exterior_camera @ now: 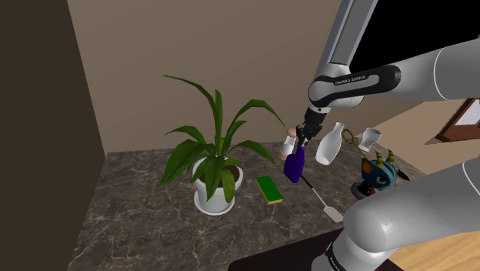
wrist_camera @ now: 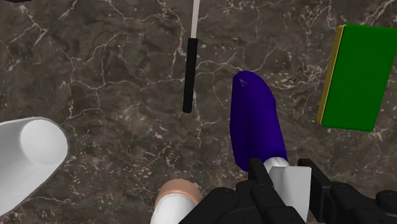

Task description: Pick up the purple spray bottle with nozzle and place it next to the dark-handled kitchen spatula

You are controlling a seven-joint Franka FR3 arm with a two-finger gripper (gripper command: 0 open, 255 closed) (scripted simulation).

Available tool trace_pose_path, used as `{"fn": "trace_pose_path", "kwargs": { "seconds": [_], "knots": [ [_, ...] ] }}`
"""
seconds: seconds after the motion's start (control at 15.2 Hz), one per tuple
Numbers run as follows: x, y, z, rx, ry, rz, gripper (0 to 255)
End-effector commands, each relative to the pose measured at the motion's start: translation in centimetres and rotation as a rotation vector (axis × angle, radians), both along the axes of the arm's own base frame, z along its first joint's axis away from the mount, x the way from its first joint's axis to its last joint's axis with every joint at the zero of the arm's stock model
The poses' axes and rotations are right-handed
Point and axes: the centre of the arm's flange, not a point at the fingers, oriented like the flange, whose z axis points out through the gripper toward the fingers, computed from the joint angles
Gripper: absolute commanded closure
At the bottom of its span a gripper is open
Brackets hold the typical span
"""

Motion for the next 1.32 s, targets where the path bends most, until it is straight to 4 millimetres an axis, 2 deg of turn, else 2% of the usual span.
{"fn": "trace_pose_path", "kwargs": {
  "seconds": [0.0, 0.2, 0.26, 0.59, 0.86, 1.25],
  "knots": [
    [0.0, 0.0, 0.0, 0.0, 0.0, 0.0, 255],
    [0.0, 0.0, 0.0, 0.0, 0.0, 0.0, 255],
    [0.0, 0.0, 0.0, 0.0, 0.0, 0.0, 0],
    [0.0, 0.0, 0.0, 0.0, 0.0, 0.0, 0],
    [-0.2, 0.1, 5.0, 0.0, 0.0, 0.0, 0],
    [-0.2, 0.1, 5.0, 0.0, 0.0, 0.0, 0]
  ]
}}
